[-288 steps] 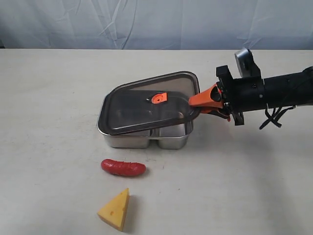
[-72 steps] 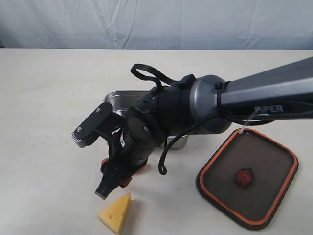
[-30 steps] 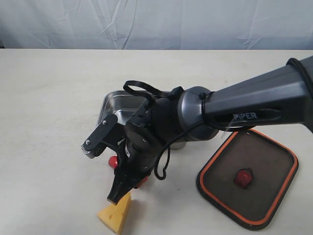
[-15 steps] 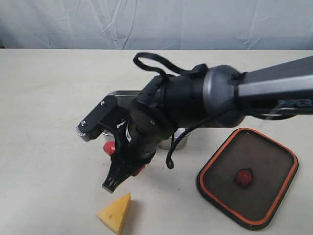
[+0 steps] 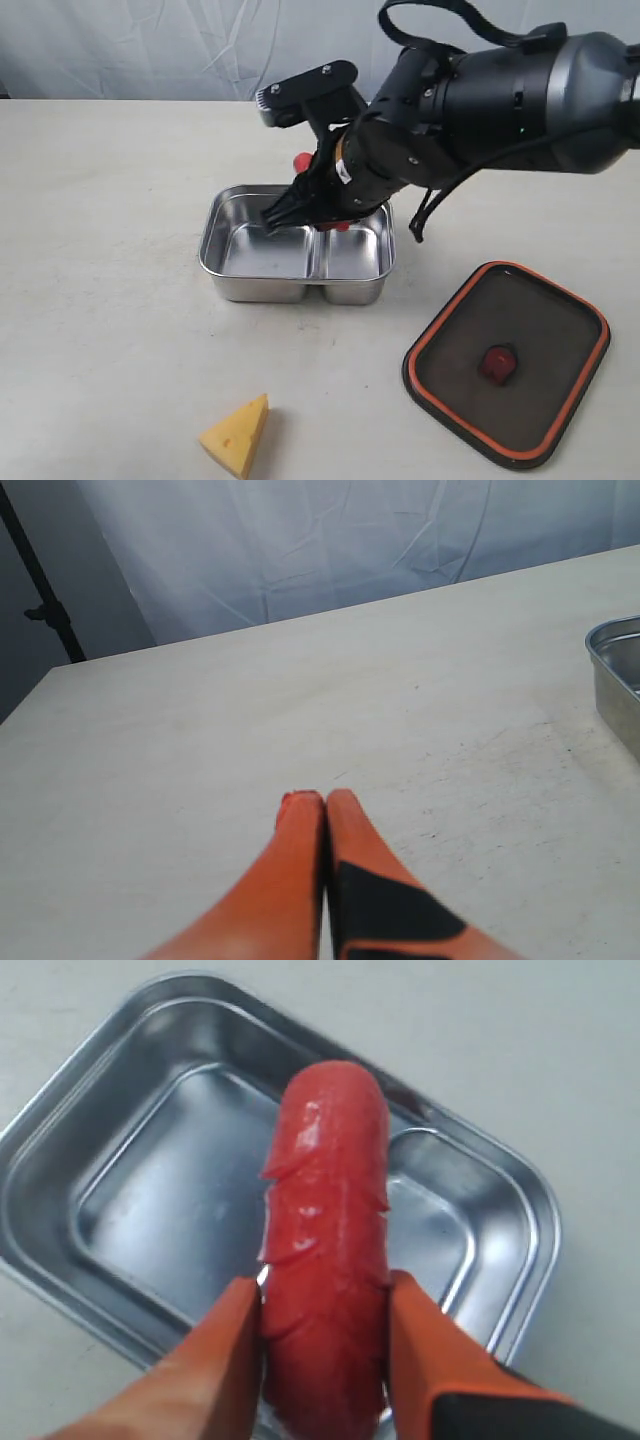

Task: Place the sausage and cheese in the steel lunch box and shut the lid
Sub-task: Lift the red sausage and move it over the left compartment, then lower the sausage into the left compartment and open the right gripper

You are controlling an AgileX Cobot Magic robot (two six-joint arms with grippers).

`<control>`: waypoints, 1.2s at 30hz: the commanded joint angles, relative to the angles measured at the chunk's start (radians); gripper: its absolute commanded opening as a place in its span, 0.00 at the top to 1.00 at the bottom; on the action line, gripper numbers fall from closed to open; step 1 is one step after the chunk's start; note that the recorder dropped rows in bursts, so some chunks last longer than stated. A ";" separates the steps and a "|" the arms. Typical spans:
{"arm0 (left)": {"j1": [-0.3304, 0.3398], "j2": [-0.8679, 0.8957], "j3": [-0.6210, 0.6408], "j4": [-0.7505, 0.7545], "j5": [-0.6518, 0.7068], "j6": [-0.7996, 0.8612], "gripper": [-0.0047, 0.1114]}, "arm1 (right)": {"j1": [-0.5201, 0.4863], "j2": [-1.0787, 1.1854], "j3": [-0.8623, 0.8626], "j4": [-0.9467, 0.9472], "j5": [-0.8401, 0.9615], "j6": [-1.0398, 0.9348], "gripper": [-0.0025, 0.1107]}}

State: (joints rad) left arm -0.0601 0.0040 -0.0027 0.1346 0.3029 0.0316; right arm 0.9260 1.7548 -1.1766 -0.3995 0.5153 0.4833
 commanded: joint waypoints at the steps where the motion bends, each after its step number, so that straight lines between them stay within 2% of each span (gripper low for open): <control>1: -0.007 -0.004 0.003 0.000 -0.010 -0.002 0.96 | -0.084 0.005 0.003 0.062 -0.062 -0.002 0.98; 3: -0.007 -0.004 0.003 0.000 -0.010 -0.002 0.96 | -0.124 0.018 0.003 0.125 -0.075 -0.022 0.99; 4: -0.007 -0.004 0.003 0.000 -0.010 -0.002 0.96 | -0.146 0.037 0.003 0.215 -0.080 -0.094 0.99; 5: -0.007 -0.004 0.003 0.000 -0.010 -0.002 0.96 | -0.154 0.051 0.003 0.282 -0.086 -0.185 0.99; 6: -0.007 -0.004 0.003 0.000 -0.010 -0.002 0.96 | -0.157 0.068 0.003 0.425 -0.096 -0.371 0.99; 8: -0.007 -0.004 0.003 0.000 -0.010 -0.002 0.96 | -0.157 0.085 0.003 0.590 -0.105 -0.563 0.99; 11: -0.007 -0.004 0.003 0.000 -0.010 -0.002 0.96 | -0.157 0.114 -0.026 0.766 -0.086 -0.721 0.99; 13: -0.007 -0.004 0.003 0.000 -0.010 -0.002 0.96 | -0.157 0.137 -0.064 0.815 -0.036 -0.773 0.99; 17: -0.007 -0.004 0.003 0.000 -0.010 -0.002 0.96 | -0.146 0.194 -0.170 0.856 0.069 -0.807 0.99; 21: -0.007 -0.004 0.003 0.000 -0.010 -0.002 0.96 | -0.123 0.226 -0.217 0.850 0.066 -0.809 0.99; 36: -0.007 -0.004 0.003 0.000 -0.010 -0.002 0.96 | -0.116 0.277 -0.223 0.883 0.029 -0.806 0.99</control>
State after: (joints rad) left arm -0.0601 0.0040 -0.0027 0.1346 0.3029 0.0316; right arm 0.8100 2.0347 -1.3924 0.4735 0.5635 -0.3179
